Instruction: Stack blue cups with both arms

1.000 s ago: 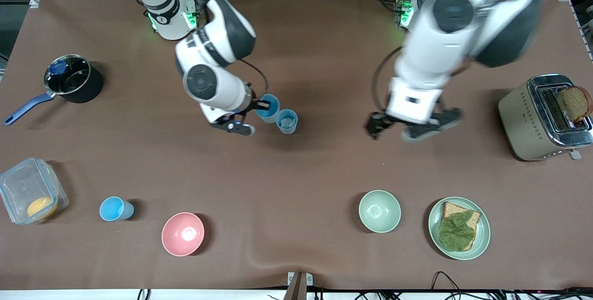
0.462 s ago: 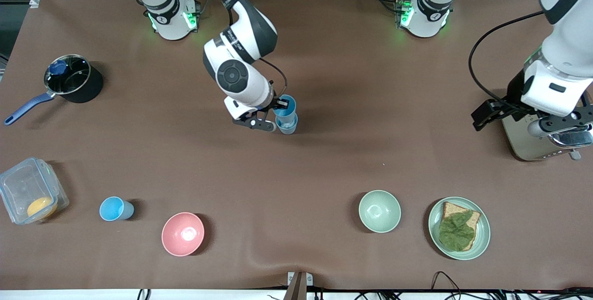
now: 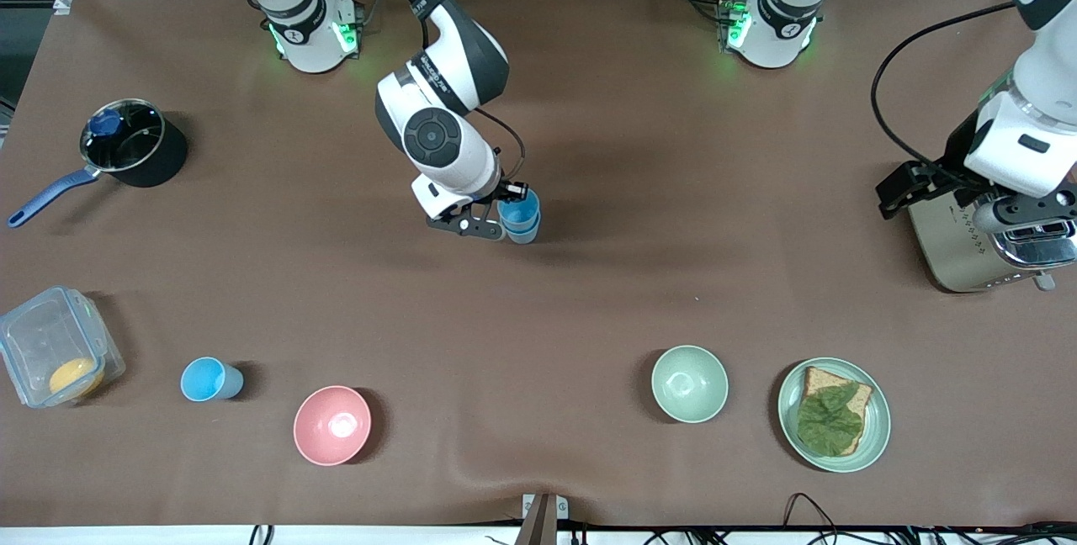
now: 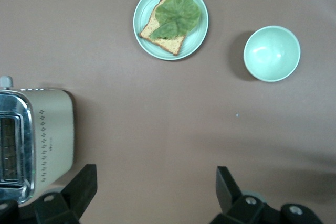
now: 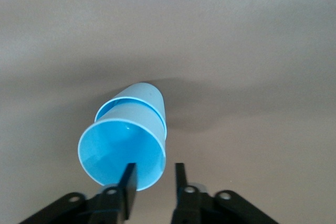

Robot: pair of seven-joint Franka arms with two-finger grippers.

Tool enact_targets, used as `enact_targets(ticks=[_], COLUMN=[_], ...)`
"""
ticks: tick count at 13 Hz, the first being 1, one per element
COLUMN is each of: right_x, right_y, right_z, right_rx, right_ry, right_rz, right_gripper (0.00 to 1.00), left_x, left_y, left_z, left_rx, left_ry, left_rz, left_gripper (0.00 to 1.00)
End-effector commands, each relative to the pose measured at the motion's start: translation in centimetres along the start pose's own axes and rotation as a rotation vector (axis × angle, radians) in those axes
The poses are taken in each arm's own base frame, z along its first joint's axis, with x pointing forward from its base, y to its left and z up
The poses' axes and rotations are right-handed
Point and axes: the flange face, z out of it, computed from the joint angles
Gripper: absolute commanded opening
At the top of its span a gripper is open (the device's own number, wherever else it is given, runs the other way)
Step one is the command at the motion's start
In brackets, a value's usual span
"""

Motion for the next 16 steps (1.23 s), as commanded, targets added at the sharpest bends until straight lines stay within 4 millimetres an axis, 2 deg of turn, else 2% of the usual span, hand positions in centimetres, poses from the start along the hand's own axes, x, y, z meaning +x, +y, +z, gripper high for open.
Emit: enact_targets(ticks=[1, 3, 5, 7, 8, 9, 10, 12, 14, 15, 16], right_x=[2.9, 6.2, 9.3, 11.6, 12.2, 11.5, 10.7, 9.3, 8.5, 8.2, 7.4], right_y=[4.6, 10.8, 18.7, 25.6, 28.7, 30.3, 32.9, 38.3, 43.8, 44.6, 44.9], right_z=[-4.0, -7.4, -9.7, -12.4, -14.6, -16.9, -19.7, -24.8, -29.2, -31.3, -32.3], right_rx=[-0.041, -0.034, -0.061, -0.05, -0.028, -0.026, -0.052, -0.043, -0.032, -0.035, -0.045], right_ry=[-0.062, -0.115, -0.101, -0.07, -0.046, -0.037, -0.02, 0.044, 0.131, 0.165, 0.134], right_rz=[0.014, -0.126, -0.196, -0.244, -0.256, -0.283, -0.283, -0.295, -0.308, -0.311, -0.301], right_gripper=[1.0, 1.0, 1.0, 1.0, 1.0, 1.0, 1.0, 1.0, 1.0, 1.0, 1.0], left_x=[-1.1, -1.1, -0.9, -1.0, -1.2, -1.4, -1.7, -1.9, -2.0, -2.0, -2.0], left_y=[-0.9, -1.1, -1.3, -1.1, -0.9, -0.8, -0.6, -0.7, -0.9, -1.1, -1.2], left_z=[-0.7, -0.8, -1.1, -1.2, -1.1, -1.1, -1.0, -1.9, -1.9, -2.1, -3.0], left_rx=[-0.002, -0.001, 0.01, 0.005, 0.005, 0.002, 0.004, -0.008, -0.055, -0.058, -0.06], left_ry=[-0.017, -0.016, -0.007, -0.006, -0.02, -0.033, -0.052, -0.074, -0.09, -0.089, -0.079], left_rz=[0.044, 0.039, 0.042, 0.045, 0.056, 0.07, 0.087, 0.109, 0.121, 0.115, 0.113], left_gripper=[1.0, 1.0, 1.0, 1.0, 1.0, 1.0, 1.0, 1.0, 1.0, 1.0, 1.0])
